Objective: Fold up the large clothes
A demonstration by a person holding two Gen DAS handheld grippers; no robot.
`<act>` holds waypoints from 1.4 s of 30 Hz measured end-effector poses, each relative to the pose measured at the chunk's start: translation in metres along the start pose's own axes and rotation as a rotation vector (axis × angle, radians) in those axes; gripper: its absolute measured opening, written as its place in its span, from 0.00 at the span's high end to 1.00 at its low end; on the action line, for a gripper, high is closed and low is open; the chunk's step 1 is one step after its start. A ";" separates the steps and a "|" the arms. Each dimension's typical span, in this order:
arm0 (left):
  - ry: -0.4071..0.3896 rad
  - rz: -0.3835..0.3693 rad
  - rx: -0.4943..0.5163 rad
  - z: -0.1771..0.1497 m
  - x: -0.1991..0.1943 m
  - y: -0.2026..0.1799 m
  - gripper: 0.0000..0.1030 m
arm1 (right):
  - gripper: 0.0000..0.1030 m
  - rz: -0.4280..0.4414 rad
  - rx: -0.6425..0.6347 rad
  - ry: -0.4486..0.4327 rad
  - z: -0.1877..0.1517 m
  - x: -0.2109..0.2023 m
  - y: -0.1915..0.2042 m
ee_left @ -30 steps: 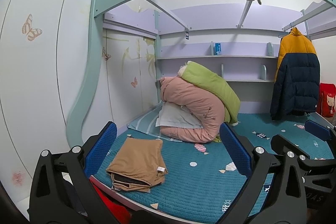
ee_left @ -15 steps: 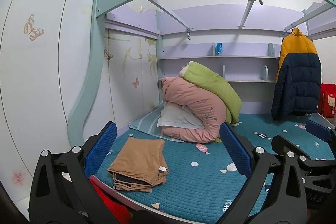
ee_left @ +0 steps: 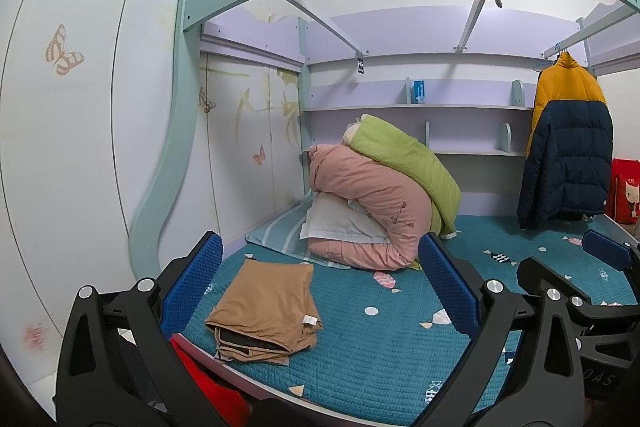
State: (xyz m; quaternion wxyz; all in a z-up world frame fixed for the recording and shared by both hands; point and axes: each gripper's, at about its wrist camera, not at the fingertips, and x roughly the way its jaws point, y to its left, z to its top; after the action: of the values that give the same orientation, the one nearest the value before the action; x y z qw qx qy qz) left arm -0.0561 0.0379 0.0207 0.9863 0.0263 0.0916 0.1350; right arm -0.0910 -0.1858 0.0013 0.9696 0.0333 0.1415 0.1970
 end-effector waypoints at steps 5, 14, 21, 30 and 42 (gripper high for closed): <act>0.002 0.001 -0.001 -0.001 0.000 -0.001 0.04 | 0.07 0.000 0.001 0.001 -0.001 0.000 0.000; 0.001 0.007 0.002 -0.001 0.000 -0.001 0.04 | 0.07 0.004 0.005 0.006 -0.002 0.004 0.001; 0.003 0.008 0.000 -0.003 -0.001 -0.001 0.04 | 0.07 0.004 0.006 0.006 -0.002 0.004 0.001; 0.003 0.009 0.000 -0.002 0.000 -0.001 0.04 | 0.07 0.000 0.004 0.005 -0.003 0.004 0.003; 0.006 0.007 -0.002 -0.003 0.001 0.000 0.04 | 0.07 -0.001 0.003 0.005 -0.003 0.004 0.003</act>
State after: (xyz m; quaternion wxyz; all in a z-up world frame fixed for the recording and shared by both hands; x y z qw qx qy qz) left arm -0.0557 0.0384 0.0177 0.9855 0.0253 0.0942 0.1386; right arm -0.0895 -0.1817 -0.0021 0.9692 0.0343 0.1441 0.1966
